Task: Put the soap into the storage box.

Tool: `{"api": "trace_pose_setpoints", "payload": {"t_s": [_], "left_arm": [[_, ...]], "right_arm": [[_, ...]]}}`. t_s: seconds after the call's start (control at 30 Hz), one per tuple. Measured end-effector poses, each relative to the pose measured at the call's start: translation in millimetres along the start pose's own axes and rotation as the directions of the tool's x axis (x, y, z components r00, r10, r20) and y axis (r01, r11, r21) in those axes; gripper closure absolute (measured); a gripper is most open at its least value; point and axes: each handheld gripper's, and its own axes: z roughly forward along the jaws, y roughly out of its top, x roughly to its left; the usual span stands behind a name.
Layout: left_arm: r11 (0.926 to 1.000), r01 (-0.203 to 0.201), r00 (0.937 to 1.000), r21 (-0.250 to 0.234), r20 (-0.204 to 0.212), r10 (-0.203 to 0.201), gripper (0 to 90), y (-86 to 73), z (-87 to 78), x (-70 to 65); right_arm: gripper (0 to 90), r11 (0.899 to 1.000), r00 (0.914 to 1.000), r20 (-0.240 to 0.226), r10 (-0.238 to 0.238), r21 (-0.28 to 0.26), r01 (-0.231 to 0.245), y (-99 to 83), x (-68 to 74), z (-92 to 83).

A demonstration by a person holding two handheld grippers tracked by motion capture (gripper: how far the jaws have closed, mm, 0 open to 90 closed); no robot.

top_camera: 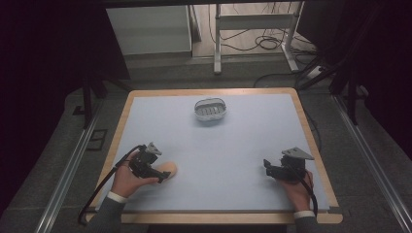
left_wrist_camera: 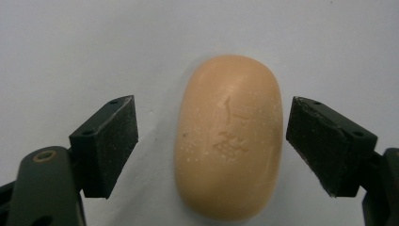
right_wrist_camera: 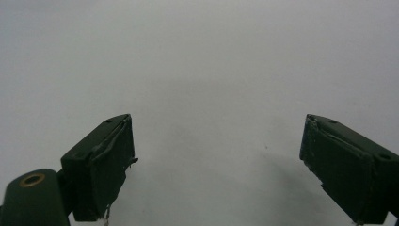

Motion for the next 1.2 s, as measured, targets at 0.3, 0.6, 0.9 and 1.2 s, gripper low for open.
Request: {"api": "trace_pose_setpoints", "payload": {"t_s": [0.3, 0.6, 0.9, 1.2], "left_arm": [[0.9984, -0.023, 0.9996, 0.051, 0.017, 0.023, 17.5, 0.5, 12.8, -5.3], [0.9970, -0.017, 0.9997, 0.076, 0.019, 0.015, 22.4, -0.1, 18.6, -6.5], [0.9974, -0.014, 0.9998, 0.071, 0.015, 0.013, 31.7, -0.2, 17.3, -5.6], [0.9972, -0.021, 0.9998, 0.072, 0.006, 0.020, 32.1, 0.7, 15.3, -5.4]], "right_arm": [[10.8, 1.000, 1.0000, -0.001, 0.004, 0.004, -0.004, 0.1, -0.2, 0.1], [10.8, 1.000, 1.0000, -0.001, 0.006, 0.005, -0.006, 0.2, -0.5, 0.4], [10.7, 1.000, 1.0000, 0.002, 0.008, 0.008, -0.008, 0.3, -0.7, 0.6], [10.7, 1.000, 0.9999, 0.005, 0.010, 0.006, -0.010, 0.2, -1.0, 0.6]]}}
